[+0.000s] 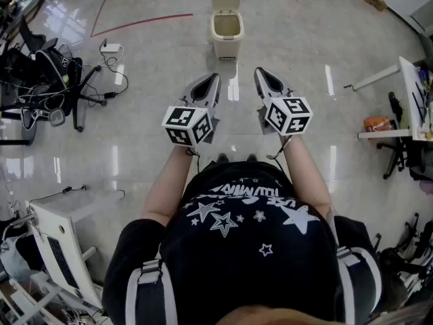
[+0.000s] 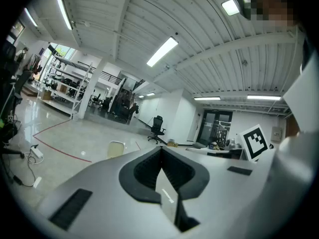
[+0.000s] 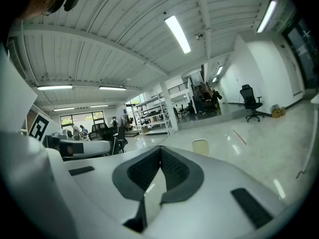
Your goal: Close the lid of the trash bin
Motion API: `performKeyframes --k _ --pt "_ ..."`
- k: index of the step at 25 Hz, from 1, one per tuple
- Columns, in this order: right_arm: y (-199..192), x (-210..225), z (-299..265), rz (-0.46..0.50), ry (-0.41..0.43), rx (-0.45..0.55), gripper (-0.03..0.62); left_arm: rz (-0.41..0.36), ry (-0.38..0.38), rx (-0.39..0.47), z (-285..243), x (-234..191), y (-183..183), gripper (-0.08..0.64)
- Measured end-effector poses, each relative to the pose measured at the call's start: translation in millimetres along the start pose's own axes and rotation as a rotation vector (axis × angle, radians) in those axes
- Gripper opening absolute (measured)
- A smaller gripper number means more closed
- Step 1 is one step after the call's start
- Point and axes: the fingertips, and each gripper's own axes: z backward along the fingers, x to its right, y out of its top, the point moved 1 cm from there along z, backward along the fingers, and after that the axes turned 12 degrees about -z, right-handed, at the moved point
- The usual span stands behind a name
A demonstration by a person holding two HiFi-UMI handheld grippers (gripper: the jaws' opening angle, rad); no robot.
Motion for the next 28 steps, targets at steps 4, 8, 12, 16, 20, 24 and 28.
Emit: performKeyframes --k 4,8,12,16,20,24,28 --pt "-4.6 -6.9 -8.9 -0.015 -0.009 0.008 0.005 0.007 -0.013 0.002 5.5 -17.9 -0.5 0.011" --pt "-1.7 -4.4 -9.1 -0.025 -0.024 0.035 0.005 0.016 -0.023 -0.007 6.7 -25.9 -5.7 0.011" --pt "-4.8 1.5 -11.1 -0.034 -0.019 0.032 0.005 0.027 -0.026 -0.019 3.2 -28.5 -13.0 0.011" --pt "0.1 8.1 -21.7 -0.062 0.004 0.048 0.005 0.02 -0.019 -0.018 -7.8 -31.5 -12.1 0.011" --pt "9.7 14.6 -45.7 -0.088 0.042 0.06 0.005 0.015 0.005 -0.023 -20.4 -42.8 -12.0 0.011" --pt "19.1 28.2 -76.7 -0.082 0.062 0.037 0.005 0.025 0.039 -0.026 -40.7 -58.2 -9.7 0.011" --pt "32.6 46.2 -107.2 -0.094 0.08 0.021 0.005 0.016 0.058 -0.042 -72.7 -74.6 -6.1 0.011"
